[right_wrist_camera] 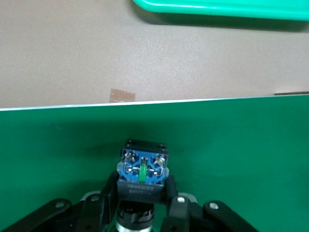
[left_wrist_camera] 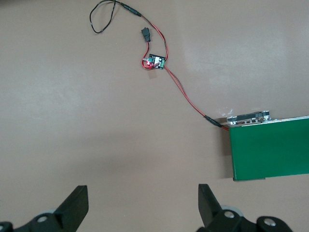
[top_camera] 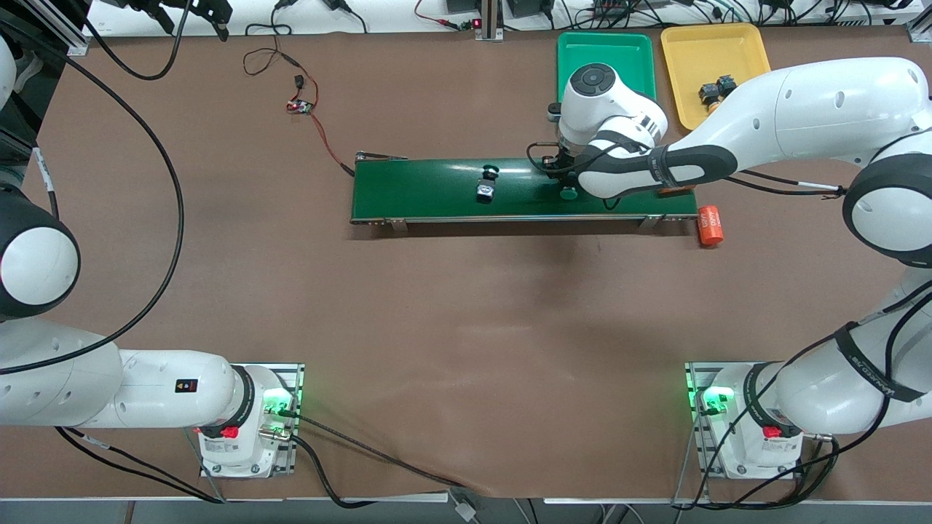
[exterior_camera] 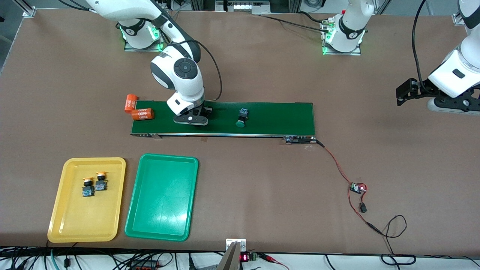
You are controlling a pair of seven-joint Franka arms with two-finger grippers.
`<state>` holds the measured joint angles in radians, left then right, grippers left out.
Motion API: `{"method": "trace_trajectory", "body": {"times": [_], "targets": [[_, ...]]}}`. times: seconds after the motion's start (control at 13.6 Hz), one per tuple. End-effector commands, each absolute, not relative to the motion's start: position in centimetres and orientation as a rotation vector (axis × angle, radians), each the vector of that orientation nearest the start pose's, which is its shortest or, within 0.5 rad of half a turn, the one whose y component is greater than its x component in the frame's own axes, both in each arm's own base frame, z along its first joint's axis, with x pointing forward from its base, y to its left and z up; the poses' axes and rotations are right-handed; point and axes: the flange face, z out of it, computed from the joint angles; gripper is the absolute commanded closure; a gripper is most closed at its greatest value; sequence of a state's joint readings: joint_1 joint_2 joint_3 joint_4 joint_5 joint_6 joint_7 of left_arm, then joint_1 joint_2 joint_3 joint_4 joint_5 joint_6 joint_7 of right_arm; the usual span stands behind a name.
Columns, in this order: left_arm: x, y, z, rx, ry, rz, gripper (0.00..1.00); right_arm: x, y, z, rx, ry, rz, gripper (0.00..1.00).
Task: Sort buttons by color to trays
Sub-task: 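Carry the button with the right gripper over the green tray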
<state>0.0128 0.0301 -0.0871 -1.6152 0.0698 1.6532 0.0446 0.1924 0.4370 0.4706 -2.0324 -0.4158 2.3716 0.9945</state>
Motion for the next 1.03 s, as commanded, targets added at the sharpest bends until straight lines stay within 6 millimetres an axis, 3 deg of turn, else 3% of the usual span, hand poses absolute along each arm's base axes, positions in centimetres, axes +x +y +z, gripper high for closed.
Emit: {"method": "trace_trajectory", "body": {"times": [0.0,0.22,0.29,0.44,0.59,0.73,0.95], "targets": [[56.7,-3.9,60.3,-3.071,0.214,-0.020,0.00,48.1,35.2,26.0,-3.205,0.085,-0.075,1.00],[56.6,-4.1,60.4,-3.070,0.223,-0.023,0.00,52.8,32.1,30.8,-3.213,0.028,-0.067,1.00],[56.6,-4.2,60.4,-3.070,0.223,-0.023,0.00,55.4,30.7,32.4,-3.198,0.031,-0.105,1.00],[56.6,-4.2,60.4,-3.070,0.228,-0.023,0.00,61.2,26.1,33.3,-3.191,-0.023,-0.184,1.00],[56.6,-4.2,60.4,-3.071,0.221,-0.023,0.00,65.3,22.2,32.0,-3.206,-0.056,-0.202,1.00],[56.7,-4.1,60.2,-3.071,0.214,-0.021,0.00,68.4,19.9,29.5,-3.194,-0.065,-0.249,1.00],[56.7,-4.1,60.3,-3.070,0.225,-0.025,0.00,70.3,18.4,23.8,-3.156,-0.144,-0.397,1.00]]}}
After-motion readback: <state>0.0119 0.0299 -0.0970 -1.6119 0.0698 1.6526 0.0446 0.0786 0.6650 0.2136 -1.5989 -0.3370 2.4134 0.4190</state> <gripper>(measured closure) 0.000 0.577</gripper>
